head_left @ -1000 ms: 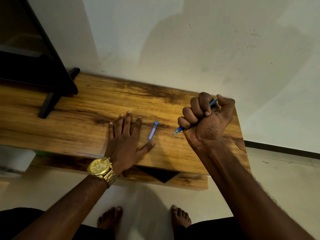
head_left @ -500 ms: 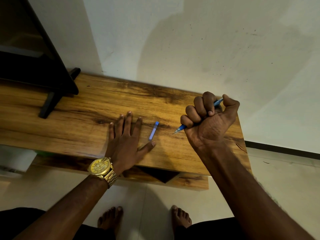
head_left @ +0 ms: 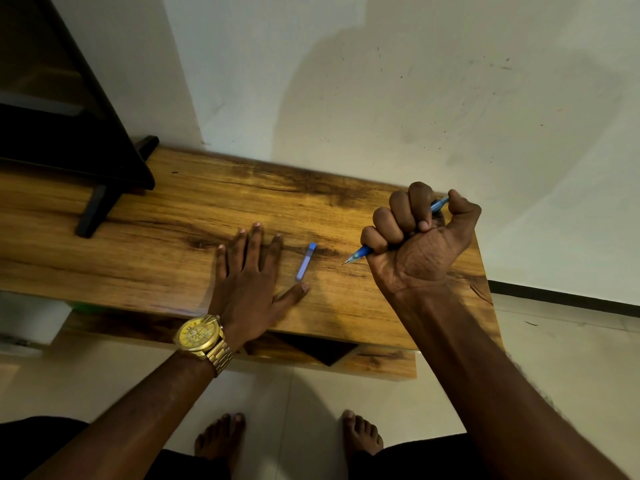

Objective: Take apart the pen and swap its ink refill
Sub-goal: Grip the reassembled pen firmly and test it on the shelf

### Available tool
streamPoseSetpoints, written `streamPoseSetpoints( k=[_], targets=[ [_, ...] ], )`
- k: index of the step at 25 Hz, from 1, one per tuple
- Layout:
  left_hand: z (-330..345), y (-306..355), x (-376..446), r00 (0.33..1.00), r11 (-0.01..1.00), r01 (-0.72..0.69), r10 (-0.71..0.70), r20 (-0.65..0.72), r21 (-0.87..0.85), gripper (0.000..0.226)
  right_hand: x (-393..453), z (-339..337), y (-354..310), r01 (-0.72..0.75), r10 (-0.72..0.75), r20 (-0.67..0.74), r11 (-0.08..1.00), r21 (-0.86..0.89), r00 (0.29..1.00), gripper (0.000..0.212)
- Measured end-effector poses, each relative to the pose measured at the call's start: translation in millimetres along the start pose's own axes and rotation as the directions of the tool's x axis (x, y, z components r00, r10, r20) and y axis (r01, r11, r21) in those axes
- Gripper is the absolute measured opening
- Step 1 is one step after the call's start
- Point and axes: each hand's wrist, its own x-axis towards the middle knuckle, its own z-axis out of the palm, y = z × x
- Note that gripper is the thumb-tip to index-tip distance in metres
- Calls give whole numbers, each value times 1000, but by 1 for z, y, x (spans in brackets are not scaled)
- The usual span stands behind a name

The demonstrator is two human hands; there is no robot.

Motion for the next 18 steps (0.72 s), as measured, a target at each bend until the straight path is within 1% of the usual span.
streamPoseSetpoints(
  k=[5, 13, 18],
  targets=[
    [1, 0, 0, 1000, 1000, -7, 7, -12, 3, 114, 1, -2, 1, -2, 1, 37, 999, 35, 999, 42],
    [2, 0, 0, 1000, 1000, -6, 6, -14, -3, 111, 0, -2, 2, -9, 8, 31, 999, 34, 999, 42],
    [3, -1, 0, 1000, 1000, -4, 4, -19, -7, 110, -1, 0, 2, -22, 20, 51, 999, 30, 998, 42]
  ],
)
